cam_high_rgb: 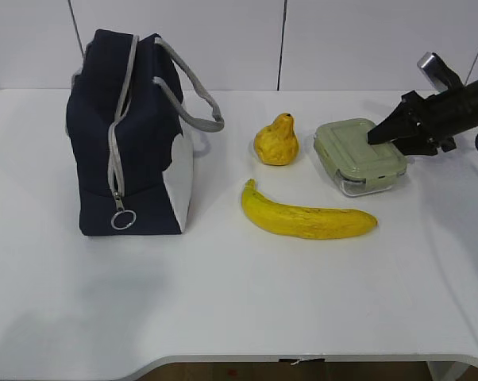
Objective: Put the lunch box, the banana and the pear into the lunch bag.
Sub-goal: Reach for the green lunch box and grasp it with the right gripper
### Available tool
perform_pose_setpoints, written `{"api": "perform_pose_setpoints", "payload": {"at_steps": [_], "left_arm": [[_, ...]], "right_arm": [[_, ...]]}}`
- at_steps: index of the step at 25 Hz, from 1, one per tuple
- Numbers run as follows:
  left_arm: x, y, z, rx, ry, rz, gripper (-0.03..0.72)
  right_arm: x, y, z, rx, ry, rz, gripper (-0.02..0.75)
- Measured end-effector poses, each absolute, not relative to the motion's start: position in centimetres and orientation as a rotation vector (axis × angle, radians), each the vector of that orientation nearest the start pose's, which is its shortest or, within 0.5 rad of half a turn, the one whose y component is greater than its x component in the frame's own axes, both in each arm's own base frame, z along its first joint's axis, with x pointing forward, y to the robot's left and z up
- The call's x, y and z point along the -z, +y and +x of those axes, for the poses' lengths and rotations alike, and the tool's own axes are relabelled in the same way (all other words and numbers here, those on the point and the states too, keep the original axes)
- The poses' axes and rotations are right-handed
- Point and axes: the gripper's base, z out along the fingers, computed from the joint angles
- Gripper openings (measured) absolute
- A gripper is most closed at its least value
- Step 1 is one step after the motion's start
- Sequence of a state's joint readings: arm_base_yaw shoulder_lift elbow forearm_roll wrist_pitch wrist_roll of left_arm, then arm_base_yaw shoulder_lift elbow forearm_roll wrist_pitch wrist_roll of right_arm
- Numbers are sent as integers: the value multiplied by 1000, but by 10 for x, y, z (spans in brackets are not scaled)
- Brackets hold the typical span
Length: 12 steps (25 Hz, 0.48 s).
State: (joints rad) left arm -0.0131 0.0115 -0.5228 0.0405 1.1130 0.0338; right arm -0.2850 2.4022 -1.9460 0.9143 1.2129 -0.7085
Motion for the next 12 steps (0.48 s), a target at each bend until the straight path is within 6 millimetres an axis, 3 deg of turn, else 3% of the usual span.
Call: {"api": "perform_pose_setpoints", "payload": {"at_steps": [12], "left_arm": [[-279,3,-8,-61,2085,45,362]], "right_arm": [[-155,-72,487,-1025,2554,-98,418]]}}
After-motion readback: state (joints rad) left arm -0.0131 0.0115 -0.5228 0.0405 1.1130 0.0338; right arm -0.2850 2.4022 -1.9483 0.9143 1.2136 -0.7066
